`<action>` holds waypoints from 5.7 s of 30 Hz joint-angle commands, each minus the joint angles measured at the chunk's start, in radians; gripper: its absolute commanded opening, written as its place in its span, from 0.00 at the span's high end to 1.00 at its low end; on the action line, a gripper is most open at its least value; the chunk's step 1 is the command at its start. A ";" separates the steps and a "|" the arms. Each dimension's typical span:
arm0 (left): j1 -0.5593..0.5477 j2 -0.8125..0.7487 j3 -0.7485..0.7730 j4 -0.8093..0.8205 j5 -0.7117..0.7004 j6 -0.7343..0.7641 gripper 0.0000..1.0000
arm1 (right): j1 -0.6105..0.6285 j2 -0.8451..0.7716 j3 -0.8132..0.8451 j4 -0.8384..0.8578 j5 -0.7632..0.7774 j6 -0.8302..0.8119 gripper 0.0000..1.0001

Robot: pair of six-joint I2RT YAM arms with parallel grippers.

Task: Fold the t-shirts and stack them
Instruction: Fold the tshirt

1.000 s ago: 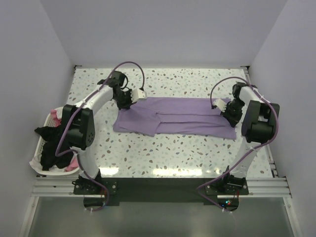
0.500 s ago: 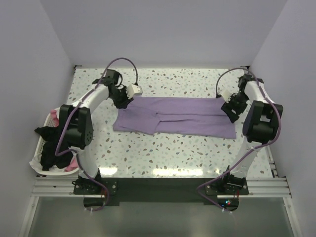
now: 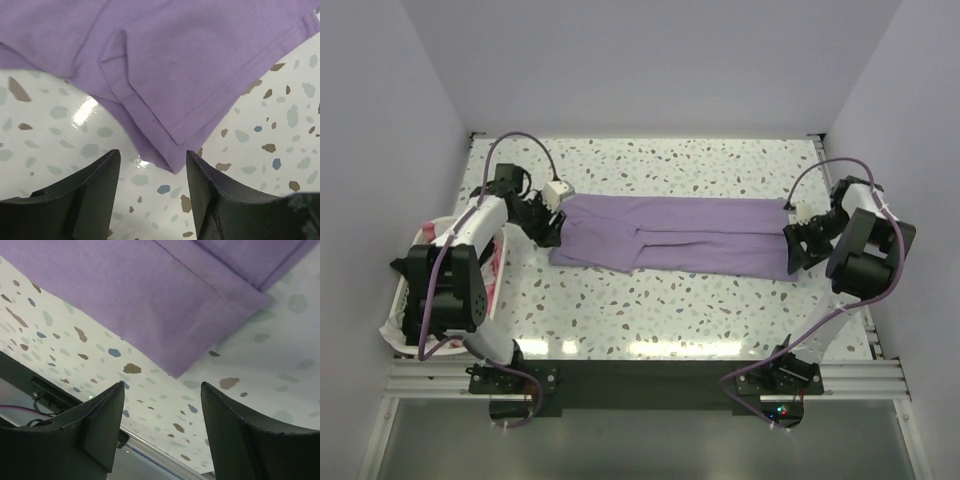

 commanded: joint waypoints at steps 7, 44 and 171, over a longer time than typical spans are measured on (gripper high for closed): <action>0.001 0.042 -0.067 0.065 0.028 -0.094 0.39 | 0.006 0.010 -0.088 0.132 0.001 0.112 0.32; -0.430 0.176 0.351 -0.032 -0.086 0.087 0.50 | 0.062 0.026 0.266 -0.089 -0.005 -0.164 0.47; -0.621 0.487 0.473 -0.028 -0.208 0.115 0.47 | 0.197 0.116 0.236 -0.052 0.159 -0.190 1.00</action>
